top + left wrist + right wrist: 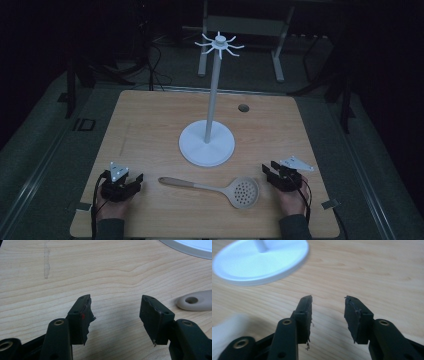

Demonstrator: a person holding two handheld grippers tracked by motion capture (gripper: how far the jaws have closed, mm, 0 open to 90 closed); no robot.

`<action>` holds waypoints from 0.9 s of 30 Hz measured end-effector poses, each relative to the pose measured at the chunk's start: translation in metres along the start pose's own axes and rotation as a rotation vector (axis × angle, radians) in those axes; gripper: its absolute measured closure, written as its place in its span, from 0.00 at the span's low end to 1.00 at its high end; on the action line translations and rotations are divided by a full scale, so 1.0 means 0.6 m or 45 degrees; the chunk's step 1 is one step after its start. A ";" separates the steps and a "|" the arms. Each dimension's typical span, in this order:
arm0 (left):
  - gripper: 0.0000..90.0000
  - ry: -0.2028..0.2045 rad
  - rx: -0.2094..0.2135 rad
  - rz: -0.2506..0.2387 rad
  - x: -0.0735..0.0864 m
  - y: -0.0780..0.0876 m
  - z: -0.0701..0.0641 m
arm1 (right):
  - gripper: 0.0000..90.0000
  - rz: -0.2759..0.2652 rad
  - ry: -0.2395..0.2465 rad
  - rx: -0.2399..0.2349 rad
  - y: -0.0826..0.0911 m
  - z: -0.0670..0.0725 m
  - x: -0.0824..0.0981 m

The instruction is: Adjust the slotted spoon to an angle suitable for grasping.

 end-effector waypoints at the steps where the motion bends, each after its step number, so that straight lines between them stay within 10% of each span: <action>1: 0.48 -0.001 -0.001 -0.002 0.000 0.000 -0.001 | 0.65 0.000 0.017 -0.016 0.002 0.007 -0.002; 6: 0.48 0.003 0.001 -0.005 0.001 0.001 -0.001 | 0.69 -0.024 0.155 0.000 0.019 0.040 -0.017; 27: 0.48 0.007 0.001 0.000 0.003 0.001 0.000 | 0.76 -0.037 0.311 -0.054 0.061 0.117 -0.097</action>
Point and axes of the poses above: each handheld gripper's, and its own axes: y roughly backward along the jaws, x roughly out of its underside, z roughly to its left, the point moved 10 cm from there along -y, roughly forward along the jaws, and after that the axes turned 15 degrees about z, right-handed, at the moved point
